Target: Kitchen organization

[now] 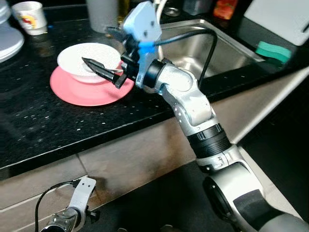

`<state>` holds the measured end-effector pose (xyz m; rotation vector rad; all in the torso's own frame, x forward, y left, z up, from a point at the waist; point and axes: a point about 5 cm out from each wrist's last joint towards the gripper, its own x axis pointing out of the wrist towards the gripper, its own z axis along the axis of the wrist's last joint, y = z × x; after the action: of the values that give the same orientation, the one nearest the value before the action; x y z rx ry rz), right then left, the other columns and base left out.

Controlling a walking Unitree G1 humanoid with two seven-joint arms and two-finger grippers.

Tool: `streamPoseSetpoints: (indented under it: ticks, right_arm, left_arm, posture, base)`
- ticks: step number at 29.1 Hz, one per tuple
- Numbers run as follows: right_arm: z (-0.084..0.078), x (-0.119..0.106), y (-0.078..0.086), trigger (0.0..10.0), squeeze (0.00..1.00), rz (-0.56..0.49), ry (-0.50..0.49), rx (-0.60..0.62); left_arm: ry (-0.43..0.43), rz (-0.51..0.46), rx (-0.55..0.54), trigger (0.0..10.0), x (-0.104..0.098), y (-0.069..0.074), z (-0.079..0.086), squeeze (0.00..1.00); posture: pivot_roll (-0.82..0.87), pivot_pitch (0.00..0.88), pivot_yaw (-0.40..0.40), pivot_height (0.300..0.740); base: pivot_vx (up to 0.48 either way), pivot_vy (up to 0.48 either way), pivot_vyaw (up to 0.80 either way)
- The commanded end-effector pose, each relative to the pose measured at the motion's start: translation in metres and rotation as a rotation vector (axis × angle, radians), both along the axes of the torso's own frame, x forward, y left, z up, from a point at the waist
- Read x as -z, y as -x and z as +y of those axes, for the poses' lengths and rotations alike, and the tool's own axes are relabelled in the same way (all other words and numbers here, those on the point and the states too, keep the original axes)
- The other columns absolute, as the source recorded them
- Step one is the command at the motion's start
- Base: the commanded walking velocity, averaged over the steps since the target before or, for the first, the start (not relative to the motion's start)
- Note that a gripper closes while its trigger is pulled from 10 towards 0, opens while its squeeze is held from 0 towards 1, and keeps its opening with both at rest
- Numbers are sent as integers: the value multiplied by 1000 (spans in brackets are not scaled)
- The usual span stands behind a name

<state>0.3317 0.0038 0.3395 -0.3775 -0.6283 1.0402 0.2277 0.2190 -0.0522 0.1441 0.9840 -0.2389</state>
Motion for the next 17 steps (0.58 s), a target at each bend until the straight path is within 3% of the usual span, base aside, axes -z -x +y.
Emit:
streamPoseSetpoints:
  ticks: [1,3,4,5,9,13,17]
  right_arm:
    - [1,-1,4,10000,0,-72,71,-21]
    - [1,-1,4,10000,0,-72,71,-21]
    - [-4,0,6,10000,0,-97,138,-46]
    - [-4,0,6,10000,0,-97,138,-46]
    - [-22,2,10,10000,0,-132,295,-109]
    - [-44,4,6,10000,0,-197,520,-52]
    - [-62,4,2,10000,0,-207,620,-11]
  left_arm:
    - [-10,38,10,10000,5,8,1,0]
    - [-10,38,10,10000,5,8,1,0]
    - [-10,39,11,10000,5,8,1,0]
    - [-10,39,11,10000,5,8,1,0]
    - [-6,39,10,10000,5,7,0,0]
    - [-2,39,9,10000,5,7,0,0]
    - [0,39,10,10000,5,7,0,0]
  posture:
    - [28,131,-61,740]
    - [28,131,-61,740]
    - [23,132,-59,740]
    - [23,132,-59,740]
    - [14,140,-57,740]
    - [10,146,-55,740]
    - [4,149,-55,740]
  base:
    - [0,0,581]
    - [0,0,581]
    - [0,0,0]
    - [0,0,0]
    - [0,0,0]
    - [0,0,0]
    - [0,0,0]
